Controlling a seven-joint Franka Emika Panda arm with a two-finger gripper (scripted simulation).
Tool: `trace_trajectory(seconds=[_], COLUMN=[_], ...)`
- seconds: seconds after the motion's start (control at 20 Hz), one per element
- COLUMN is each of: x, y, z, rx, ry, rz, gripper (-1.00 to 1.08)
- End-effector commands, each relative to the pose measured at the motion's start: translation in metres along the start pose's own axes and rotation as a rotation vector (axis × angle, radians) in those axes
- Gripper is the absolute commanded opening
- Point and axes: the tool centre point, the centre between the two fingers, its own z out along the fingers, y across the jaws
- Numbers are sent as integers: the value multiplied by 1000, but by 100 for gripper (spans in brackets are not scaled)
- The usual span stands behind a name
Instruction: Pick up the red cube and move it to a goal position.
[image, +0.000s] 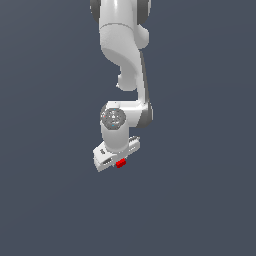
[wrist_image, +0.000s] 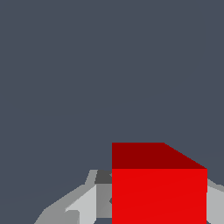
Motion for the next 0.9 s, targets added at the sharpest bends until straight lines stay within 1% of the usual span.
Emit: trace_trajectory(seconds=[0.0, 0.2, 0.4, 0.6, 0.85], x=[15, 35, 47, 53, 54], y=[-3, -6, -7, -8, -7], z=[-12, -27, -37, -41, -41], rx=[0, 0, 0, 0, 0], ry=[1, 1, 1, 1, 1], rz=[0, 0, 0, 0, 0], gripper=[-100, -100, -100, -100, -100])
